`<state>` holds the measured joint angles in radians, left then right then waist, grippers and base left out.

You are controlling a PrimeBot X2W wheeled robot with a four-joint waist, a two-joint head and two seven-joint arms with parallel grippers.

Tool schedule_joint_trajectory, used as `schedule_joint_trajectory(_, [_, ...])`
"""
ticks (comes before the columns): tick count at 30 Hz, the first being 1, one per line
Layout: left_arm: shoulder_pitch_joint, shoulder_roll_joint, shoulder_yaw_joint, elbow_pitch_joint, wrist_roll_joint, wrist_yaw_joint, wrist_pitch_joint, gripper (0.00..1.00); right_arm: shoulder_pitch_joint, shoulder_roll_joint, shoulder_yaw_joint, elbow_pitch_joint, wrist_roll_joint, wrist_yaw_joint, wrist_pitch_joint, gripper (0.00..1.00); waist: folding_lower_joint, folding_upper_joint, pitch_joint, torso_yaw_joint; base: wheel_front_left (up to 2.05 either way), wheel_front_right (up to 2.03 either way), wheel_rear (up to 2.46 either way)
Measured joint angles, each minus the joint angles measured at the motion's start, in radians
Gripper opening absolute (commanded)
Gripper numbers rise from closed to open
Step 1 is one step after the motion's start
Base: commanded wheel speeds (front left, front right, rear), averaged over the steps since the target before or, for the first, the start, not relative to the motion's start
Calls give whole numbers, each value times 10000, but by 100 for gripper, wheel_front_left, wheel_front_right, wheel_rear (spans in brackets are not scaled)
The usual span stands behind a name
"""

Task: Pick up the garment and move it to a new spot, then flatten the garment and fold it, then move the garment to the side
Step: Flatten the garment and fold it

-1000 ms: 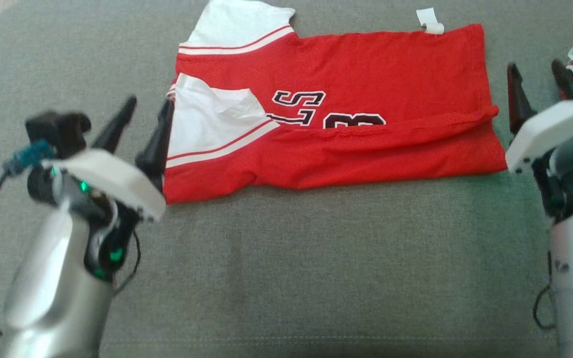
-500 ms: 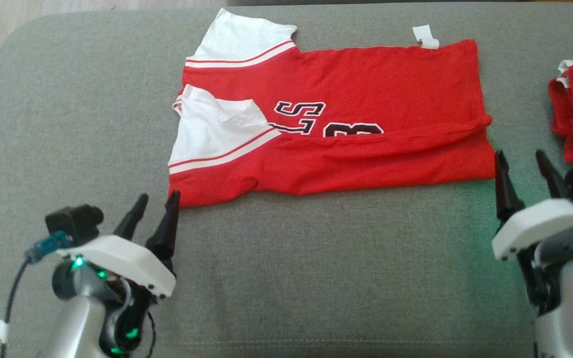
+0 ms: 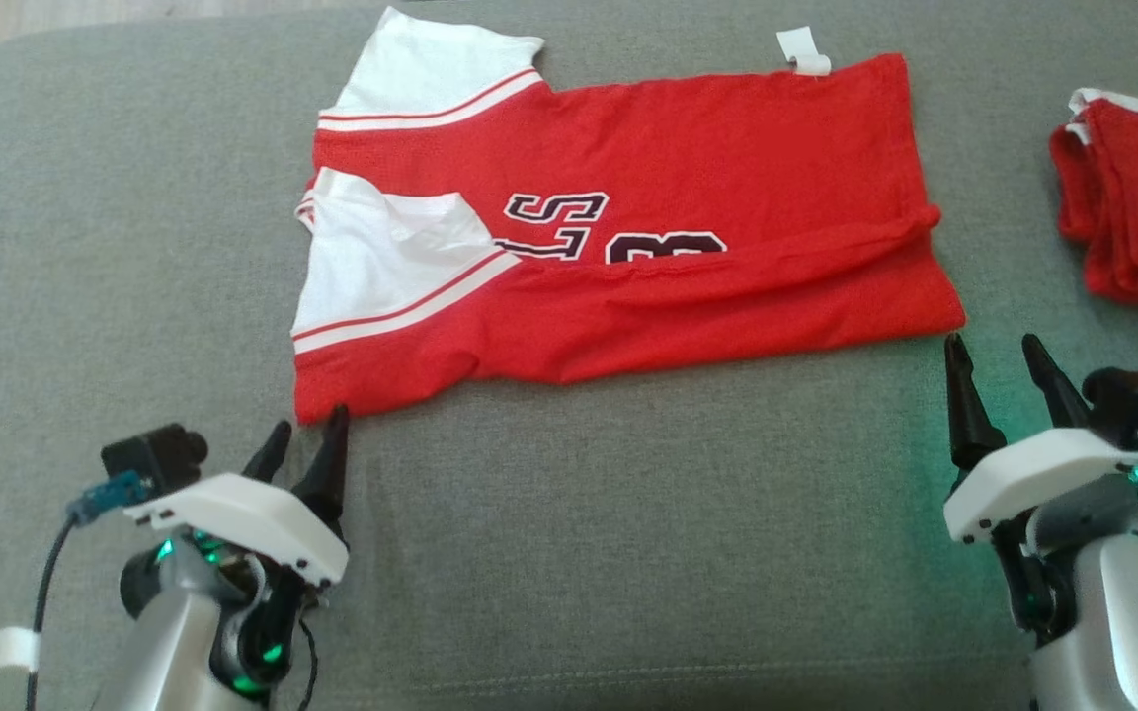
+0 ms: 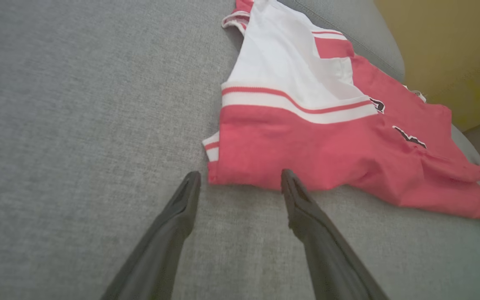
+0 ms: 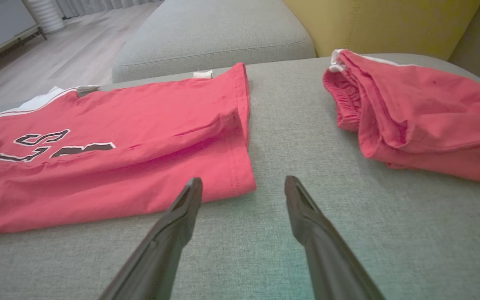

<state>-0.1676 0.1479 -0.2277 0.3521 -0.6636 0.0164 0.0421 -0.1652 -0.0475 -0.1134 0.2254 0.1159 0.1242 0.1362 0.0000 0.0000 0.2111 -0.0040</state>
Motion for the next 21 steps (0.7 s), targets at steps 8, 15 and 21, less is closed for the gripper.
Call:
schedule_joint_trajectory(8, [-706, -199, 176, 869, -410, -174, -96, 100, -548, 0, 79, 464, -2, 0, -148, 100, 1, 0, 296, -167, 0, 0, 0])
schedule_joint_trajectory(15, [-1267, -274, 205, 1356, -460, -280, -178, 0, -999, 0, 48, 1101, -31, 0, -176, 100, 1, 0, 567, -179, 0, 0, 0])
schedule_joint_trajectory(21, [-1362, -364, 119, 1375, -518, -487, -351, 0, -1608, 0, -173, 1992, -102, 0, -178, 100, 1, 0, 724, -66, 0, 0, 0])
